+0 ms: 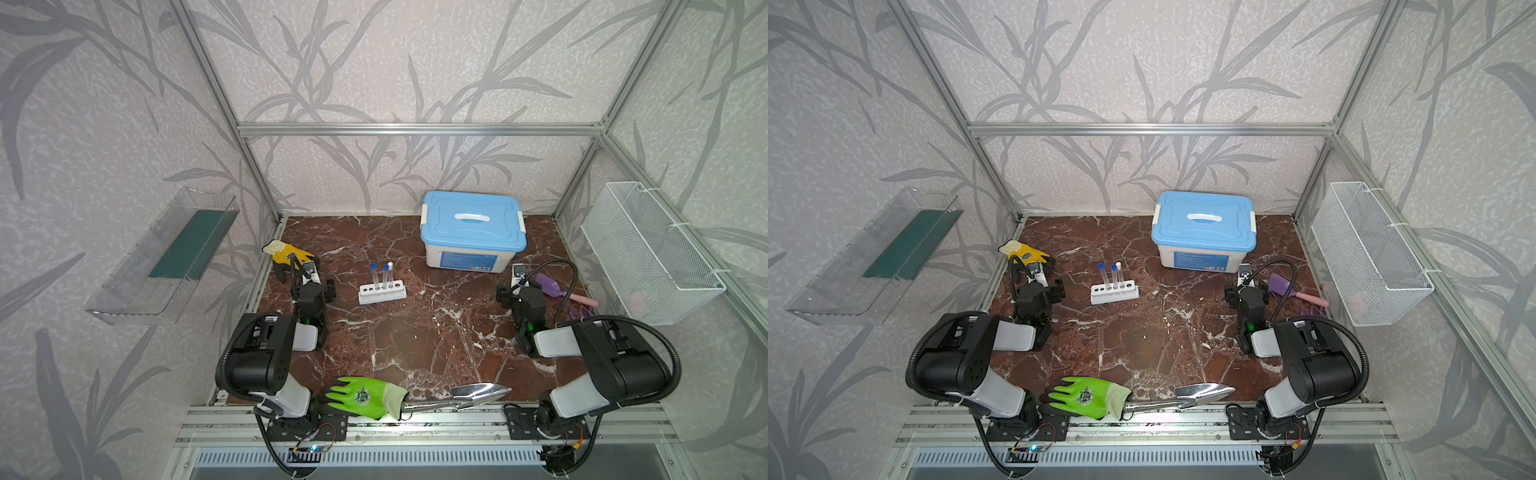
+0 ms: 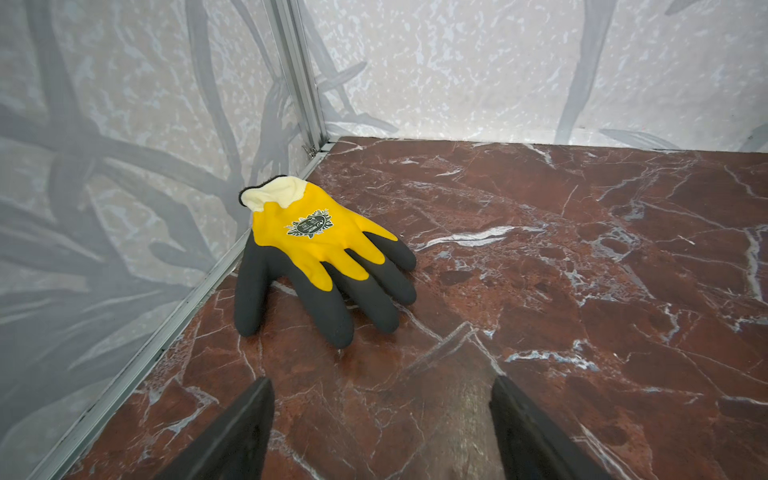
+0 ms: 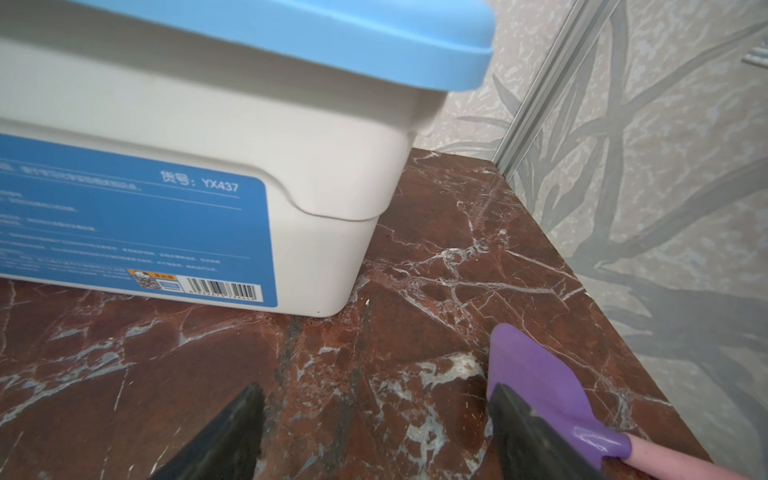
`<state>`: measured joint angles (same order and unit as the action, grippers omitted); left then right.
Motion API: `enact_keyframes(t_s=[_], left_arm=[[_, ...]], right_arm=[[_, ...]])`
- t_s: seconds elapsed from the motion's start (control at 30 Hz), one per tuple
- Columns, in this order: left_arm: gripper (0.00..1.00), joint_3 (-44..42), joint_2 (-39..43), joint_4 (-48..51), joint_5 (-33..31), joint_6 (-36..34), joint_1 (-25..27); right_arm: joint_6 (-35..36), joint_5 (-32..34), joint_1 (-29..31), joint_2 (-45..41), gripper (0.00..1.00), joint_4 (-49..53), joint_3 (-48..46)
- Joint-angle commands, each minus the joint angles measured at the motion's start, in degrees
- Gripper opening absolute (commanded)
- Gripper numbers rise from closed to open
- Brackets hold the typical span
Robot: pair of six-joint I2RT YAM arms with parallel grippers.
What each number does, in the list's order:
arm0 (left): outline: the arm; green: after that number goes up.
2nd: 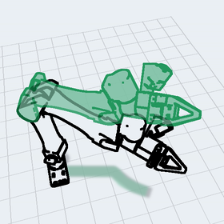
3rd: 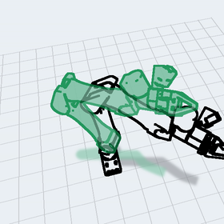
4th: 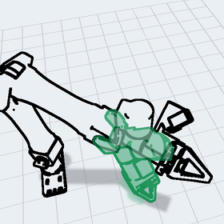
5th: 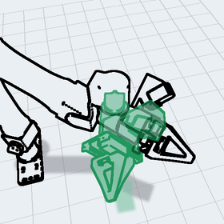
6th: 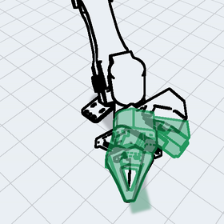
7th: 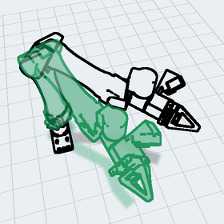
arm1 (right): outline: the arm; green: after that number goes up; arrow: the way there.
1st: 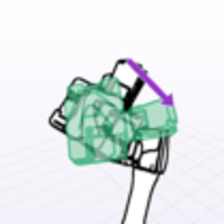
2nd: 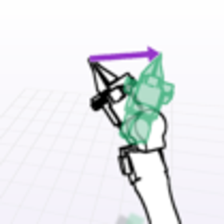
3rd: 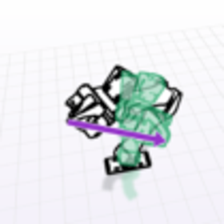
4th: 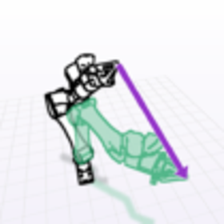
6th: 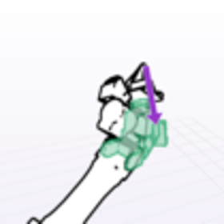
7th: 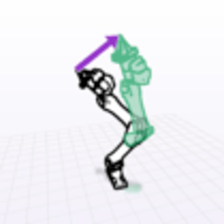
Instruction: Organize the chemistry lab equipment
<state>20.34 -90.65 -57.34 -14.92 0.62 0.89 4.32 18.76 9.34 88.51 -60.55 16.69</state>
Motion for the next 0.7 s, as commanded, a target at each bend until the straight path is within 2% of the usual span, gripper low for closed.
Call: enact_keyframes(t_s=[0.0,0.03,0.13,0.17,0.2,0.27,0.67], left_arm=[[0.83,1.52,0.89,3.69,4.78,1.34,-1.07],[0.84,1.49,0.78,3.42,5.36,1.47,-1.34],[0.88,1.46,0.77,3.36,5.56,1.51,-1.51],[0.98,1.41,0.82,3.30,5.53,1.40,-1.50],[0.99,1.39,0.79,3.30,5.47,1.40,-1.50],[0.99,1.32,0.74,3.21,4.79,1.40,-1.40],[0.99,1.33,0.67,3.08,4.66,1.31,-1.24]], right_arm=[[-1.77,-4.05,-1.16,2.36,0.84,-6.85,-0.94],[-1.42,-4.41,-1.33,3.98,0.85,-8.82,-0.96],[-2.43,-4.54,-1.65,2.27,0.86,-3.56,0.35],[-2.15,-4.61,-1.78,3.17,0.87,-4.16,0.86],[-2.20,-4.69,-1.79,2.80,0.88,-2.72,1.32],[-2.66,-4.78,-2.04,2.80,1.00,-2.16,1.66],[-2.82,-4.88,-2.22,2.61,0.99,-0.93,2.14]])
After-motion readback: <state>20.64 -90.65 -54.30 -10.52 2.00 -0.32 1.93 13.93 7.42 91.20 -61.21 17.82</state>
